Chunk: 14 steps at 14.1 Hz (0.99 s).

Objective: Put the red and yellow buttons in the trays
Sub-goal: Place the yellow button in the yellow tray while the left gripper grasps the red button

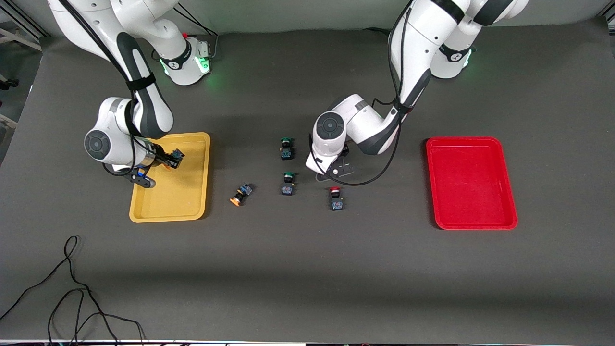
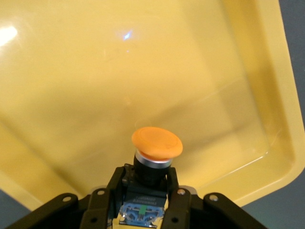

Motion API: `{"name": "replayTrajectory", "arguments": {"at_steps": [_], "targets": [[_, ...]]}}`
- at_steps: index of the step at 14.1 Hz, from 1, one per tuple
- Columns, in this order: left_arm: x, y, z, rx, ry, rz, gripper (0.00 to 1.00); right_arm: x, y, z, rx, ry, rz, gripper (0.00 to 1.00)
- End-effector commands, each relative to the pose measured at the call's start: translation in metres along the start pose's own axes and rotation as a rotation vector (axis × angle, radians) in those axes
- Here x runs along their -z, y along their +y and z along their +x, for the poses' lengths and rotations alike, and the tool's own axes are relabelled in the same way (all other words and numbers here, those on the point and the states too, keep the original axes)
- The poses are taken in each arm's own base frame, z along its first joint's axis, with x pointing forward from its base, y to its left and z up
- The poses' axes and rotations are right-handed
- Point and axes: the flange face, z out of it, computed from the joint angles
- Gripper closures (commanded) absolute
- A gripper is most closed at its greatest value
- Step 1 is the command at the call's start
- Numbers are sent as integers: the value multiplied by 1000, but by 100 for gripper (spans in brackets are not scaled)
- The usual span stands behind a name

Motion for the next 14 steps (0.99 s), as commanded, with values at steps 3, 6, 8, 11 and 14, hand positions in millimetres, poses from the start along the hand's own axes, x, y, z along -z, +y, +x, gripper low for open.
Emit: {"name": "replayTrajectory", "arguments": {"at_steps": [3, 6, 8, 11, 14], "targets": [[12, 0, 2, 26, 31, 8, 96, 4, -4, 2, -2, 7, 39, 0], [73, -20, 11, 53, 33, 84, 94, 30, -17, 2, 10, 21, 75, 0], [135, -53, 27, 72, 28, 146, 94, 65, -40, 11, 36, 54, 102, 0], [215, -130, 64, 4, -8, 212, 89, 122, -117, -12, -26, 67, 101, 0], [267, -222, 101, -56, -10, 199, 87, 130, -206, -68, -44, 99, 59, 0]]}}
